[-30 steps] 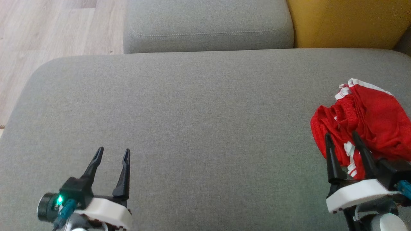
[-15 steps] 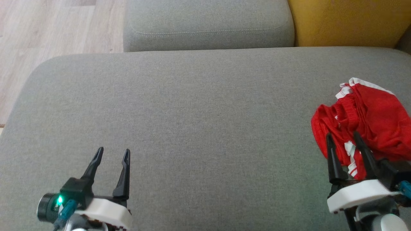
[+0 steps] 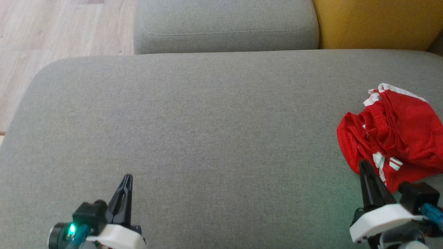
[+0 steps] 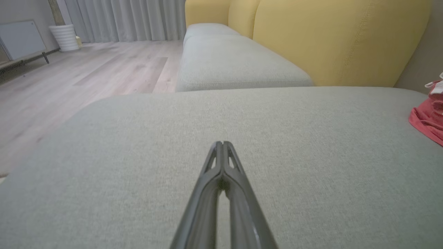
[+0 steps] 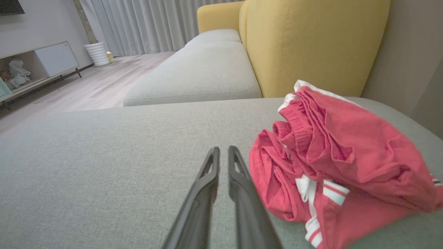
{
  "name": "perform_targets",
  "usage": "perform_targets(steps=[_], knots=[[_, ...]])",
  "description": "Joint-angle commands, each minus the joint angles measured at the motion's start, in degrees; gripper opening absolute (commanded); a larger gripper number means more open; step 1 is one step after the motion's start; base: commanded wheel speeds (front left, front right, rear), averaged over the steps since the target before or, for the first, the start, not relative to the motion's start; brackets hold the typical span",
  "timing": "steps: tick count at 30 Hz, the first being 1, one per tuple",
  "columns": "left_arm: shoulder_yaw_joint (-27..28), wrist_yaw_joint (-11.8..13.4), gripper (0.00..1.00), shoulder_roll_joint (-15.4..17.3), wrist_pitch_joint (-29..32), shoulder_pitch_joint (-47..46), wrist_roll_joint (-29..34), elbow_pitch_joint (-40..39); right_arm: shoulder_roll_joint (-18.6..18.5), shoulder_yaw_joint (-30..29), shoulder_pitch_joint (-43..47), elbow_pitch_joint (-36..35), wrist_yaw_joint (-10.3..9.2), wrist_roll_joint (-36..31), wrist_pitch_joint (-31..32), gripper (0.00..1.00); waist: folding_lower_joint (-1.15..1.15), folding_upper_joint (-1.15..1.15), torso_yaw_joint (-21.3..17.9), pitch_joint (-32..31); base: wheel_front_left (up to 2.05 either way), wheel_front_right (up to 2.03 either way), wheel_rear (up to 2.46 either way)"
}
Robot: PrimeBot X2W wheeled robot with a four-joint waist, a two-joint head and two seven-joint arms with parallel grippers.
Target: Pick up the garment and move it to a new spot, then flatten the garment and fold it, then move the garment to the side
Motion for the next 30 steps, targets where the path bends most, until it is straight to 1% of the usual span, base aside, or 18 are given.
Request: perform_targets(steps=[1,30], knots=[[0.4,-0.2,0.00,0.4,0.1,-0.8,-1.1,-1.4,0.0,0.0,-0.5,-1.5,0.01,1.2,-0.1,0.00,0.00,0.00,0.0,0.0,0.00,0.00,0.00],[5.2,-3.8,0.00,-1.6,3.8,-3.7,-20.7,1.4,-0.9,-0.1,-3.7,2.1,0.10,22.6,0.2,0.00,0.00,0.00,-0.8,0.1,0.00,0.00,0.00]])
